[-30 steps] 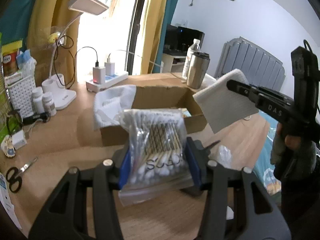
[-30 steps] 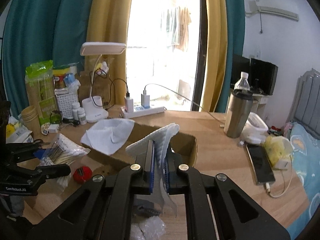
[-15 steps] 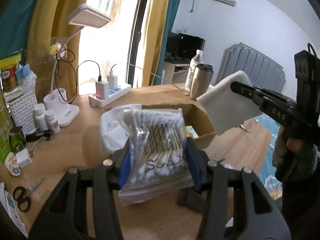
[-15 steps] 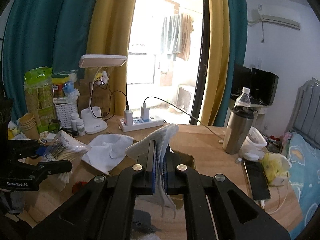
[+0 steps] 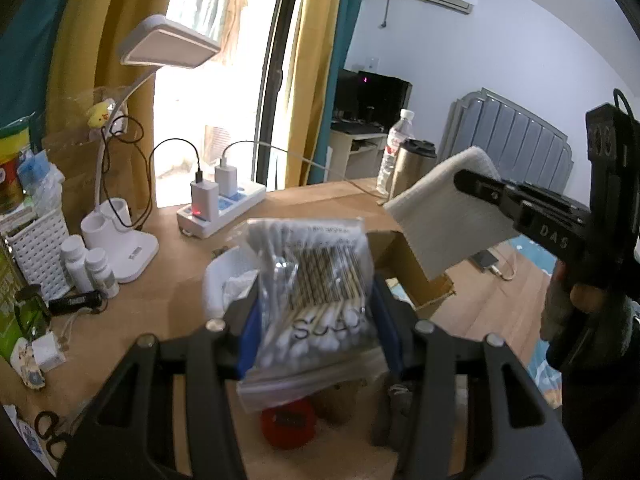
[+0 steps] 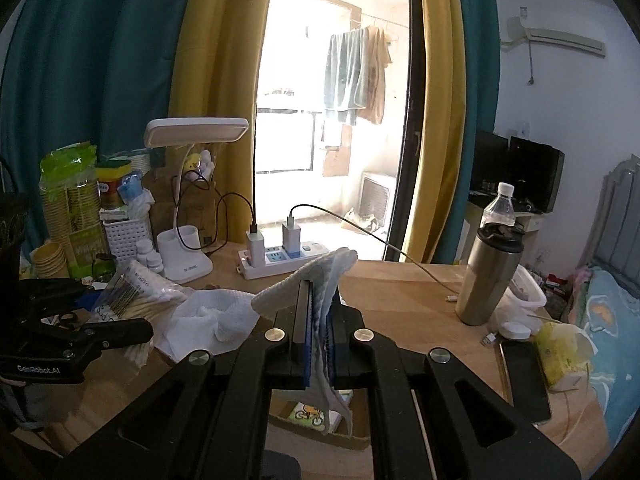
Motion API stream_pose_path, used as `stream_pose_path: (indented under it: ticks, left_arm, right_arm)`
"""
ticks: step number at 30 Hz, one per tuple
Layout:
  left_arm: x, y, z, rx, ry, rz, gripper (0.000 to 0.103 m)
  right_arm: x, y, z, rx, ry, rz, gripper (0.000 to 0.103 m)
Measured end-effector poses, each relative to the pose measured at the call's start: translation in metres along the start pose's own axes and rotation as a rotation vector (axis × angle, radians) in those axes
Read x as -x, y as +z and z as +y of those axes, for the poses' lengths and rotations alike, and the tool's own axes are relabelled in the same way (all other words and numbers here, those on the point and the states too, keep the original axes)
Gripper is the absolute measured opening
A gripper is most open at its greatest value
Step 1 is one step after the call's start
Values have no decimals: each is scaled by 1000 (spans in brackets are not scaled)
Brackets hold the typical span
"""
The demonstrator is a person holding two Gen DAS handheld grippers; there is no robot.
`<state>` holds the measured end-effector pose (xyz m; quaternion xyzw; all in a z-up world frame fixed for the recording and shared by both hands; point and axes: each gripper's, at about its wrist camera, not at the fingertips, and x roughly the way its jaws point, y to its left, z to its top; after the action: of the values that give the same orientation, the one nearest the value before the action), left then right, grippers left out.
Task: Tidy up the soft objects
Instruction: 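Carry the swab bag with the left tool while the right tool carries the cloth over the box, then lower the swab bag into the box and open the left tool while the right tool releases the cloth inside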
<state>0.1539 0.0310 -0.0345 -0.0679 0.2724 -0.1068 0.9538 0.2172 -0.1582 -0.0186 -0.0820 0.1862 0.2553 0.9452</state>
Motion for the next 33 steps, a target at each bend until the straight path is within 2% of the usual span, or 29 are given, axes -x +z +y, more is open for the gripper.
stream_pose_path:
  ticks: [19,33]
  left_arm:
    - [-49,8,1,-9,-12,41,51]
    - [-96,0,10,17,-3,116,51]
  right_arm:
    - [-47,-16,0,-28,71,80,6]
    - [-97,-51,2,-59,138,207,6]
